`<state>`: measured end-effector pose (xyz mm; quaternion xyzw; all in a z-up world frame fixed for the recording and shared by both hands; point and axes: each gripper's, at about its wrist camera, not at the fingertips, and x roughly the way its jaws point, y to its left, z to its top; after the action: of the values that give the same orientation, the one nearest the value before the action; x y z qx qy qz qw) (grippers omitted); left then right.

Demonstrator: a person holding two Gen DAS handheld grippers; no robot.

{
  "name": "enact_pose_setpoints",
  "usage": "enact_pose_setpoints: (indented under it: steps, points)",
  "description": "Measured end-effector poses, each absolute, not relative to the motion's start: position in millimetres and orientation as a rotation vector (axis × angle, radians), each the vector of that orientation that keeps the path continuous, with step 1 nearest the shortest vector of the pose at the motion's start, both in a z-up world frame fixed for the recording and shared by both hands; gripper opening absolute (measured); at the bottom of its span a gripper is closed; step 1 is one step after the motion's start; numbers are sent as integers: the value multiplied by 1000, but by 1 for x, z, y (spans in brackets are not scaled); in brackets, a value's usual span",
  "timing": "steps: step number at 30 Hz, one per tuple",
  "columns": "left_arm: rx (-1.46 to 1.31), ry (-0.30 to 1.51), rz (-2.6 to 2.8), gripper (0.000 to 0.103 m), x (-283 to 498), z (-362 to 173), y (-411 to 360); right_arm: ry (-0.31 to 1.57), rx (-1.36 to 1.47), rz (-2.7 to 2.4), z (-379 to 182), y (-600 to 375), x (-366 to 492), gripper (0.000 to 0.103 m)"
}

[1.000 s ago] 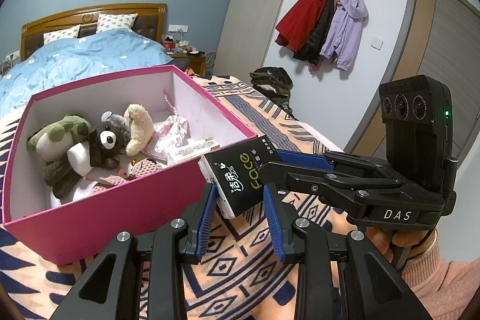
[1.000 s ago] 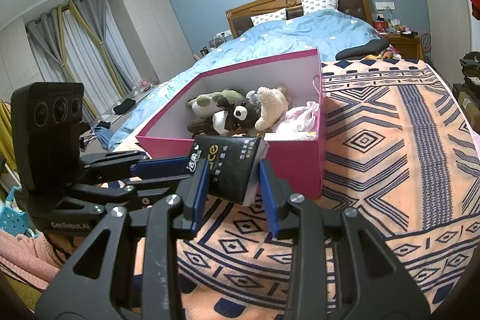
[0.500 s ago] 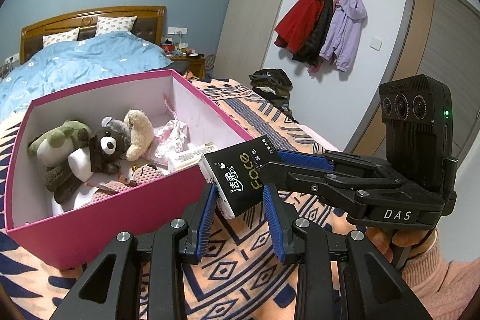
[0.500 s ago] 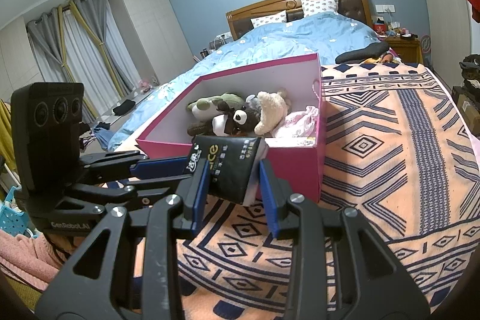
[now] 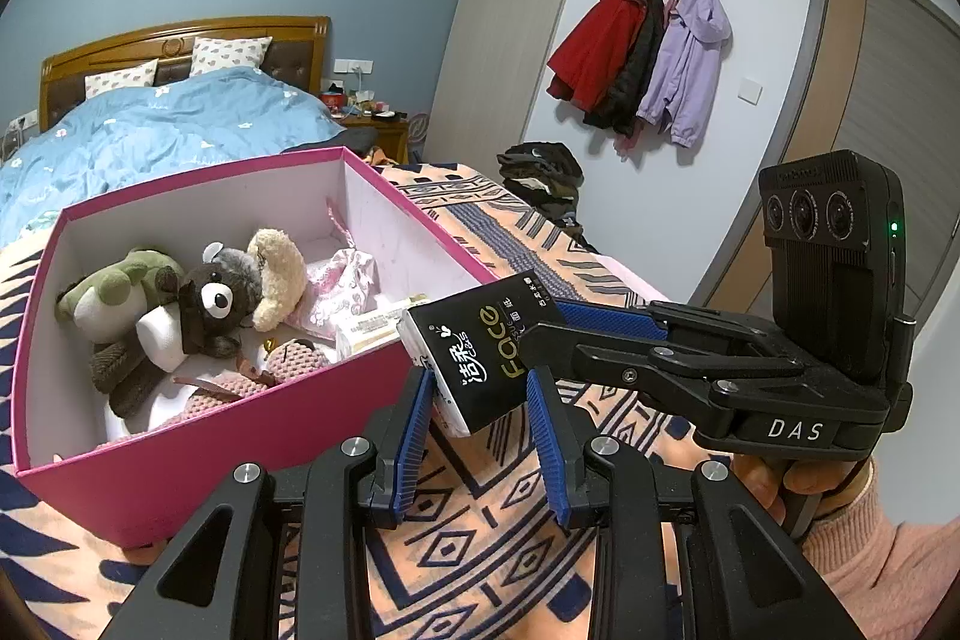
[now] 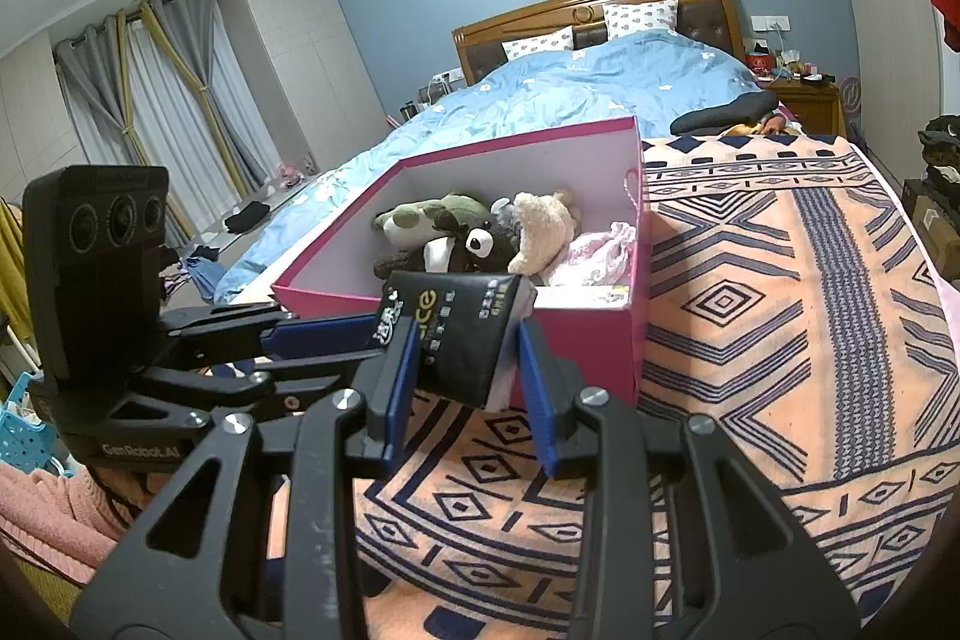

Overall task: Organize objects
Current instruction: 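Carry the black 'Face' pack toward the magenta box with the right gripper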

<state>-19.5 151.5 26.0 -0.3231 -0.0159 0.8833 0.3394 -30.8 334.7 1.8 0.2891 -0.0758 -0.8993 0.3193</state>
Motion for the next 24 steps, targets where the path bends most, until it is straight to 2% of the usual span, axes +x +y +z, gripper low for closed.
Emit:
enact_pose_setpoints:
  steps: [24]
  points:
    - [-843,-37,2305,32,-21,27,151,-207,748,-2358,6,334,-34,37]
